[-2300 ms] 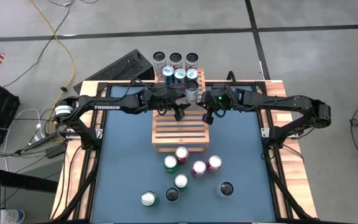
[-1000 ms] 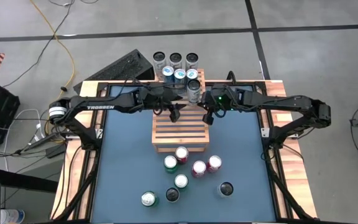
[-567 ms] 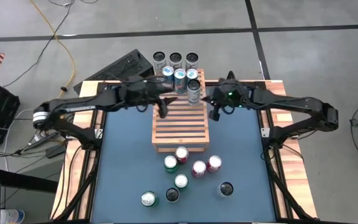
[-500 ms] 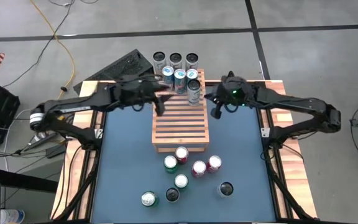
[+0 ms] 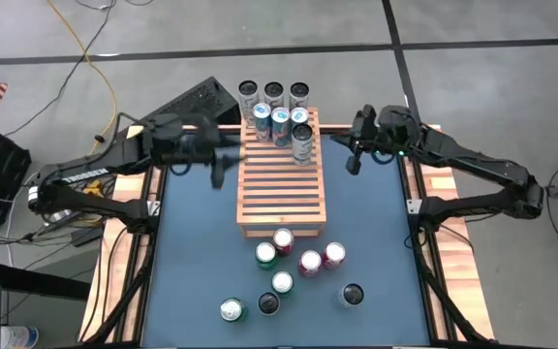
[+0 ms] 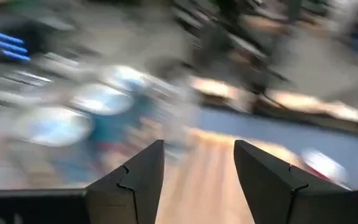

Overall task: Place canned beverage on shelf
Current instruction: Adjust the soda cans on the shelf

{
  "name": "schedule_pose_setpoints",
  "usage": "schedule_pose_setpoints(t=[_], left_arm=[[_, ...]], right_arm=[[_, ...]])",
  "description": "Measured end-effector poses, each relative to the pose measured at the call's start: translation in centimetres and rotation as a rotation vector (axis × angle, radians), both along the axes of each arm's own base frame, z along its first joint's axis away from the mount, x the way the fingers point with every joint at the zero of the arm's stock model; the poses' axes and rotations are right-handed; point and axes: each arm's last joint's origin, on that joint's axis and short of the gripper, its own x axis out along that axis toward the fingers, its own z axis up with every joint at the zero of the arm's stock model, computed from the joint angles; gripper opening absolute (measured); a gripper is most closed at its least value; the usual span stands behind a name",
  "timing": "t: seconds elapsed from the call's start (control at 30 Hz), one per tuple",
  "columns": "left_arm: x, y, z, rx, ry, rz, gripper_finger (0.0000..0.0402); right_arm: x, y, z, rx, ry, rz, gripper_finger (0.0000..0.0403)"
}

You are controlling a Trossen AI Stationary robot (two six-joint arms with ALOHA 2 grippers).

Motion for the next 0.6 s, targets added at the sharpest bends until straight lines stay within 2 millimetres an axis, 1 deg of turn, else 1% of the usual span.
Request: schedule_pose_setpoints(t=[0.1, 0.13, 0.2, 0.3, 0.43, 0.53, 0.6], left_arm=[[0.4, -1.8, -1.2, -0.074, 0.100, -0.185, 0.0183], [0.7, -2.5, -1.6, -0.087, 0.129, -0.228, 0.0186], [1.3, -3.8, -1.8, -0.108, 0.132, -0.286, 0.0196], [2.5, -5.5, -1.9, -0.135, 0.107, -0.342, 0.0218], [3.8, -7.6, -2.4, -0.215, 0.091, -0.349, 0.0257], [4.7, -9.7, -3.3, -0.296, 0.129, -0.396, 0.0280], [5.3, -11.0, -3.7, -0.349, 0.128, -0.425, 0.0287]], right_arm=[[-0.5, 0.2, 0.1, -0.007, 0.013, 0.013, 0.0000], [-0.6, 0.2, 0.0, -0.004, 0.026, 0.009, 0.0000], [-0.7, 0.1, -0.1, 0.001, 0.035, 0.001, 0.0000], [-0.9, -0.1, -0.4, 0.014, 0.067, -0.005, 0.0000], [-0.8, 0.1, -0.9, 0.029, 0.111, 0.025, 0.0000], [-0.9, 0.2, -1.2, 0.023, 0.151, 0.071, 0.0000], [-1.0, 0.3, -1.3, 0.003, 0.177, 0.090, 0.0000]])
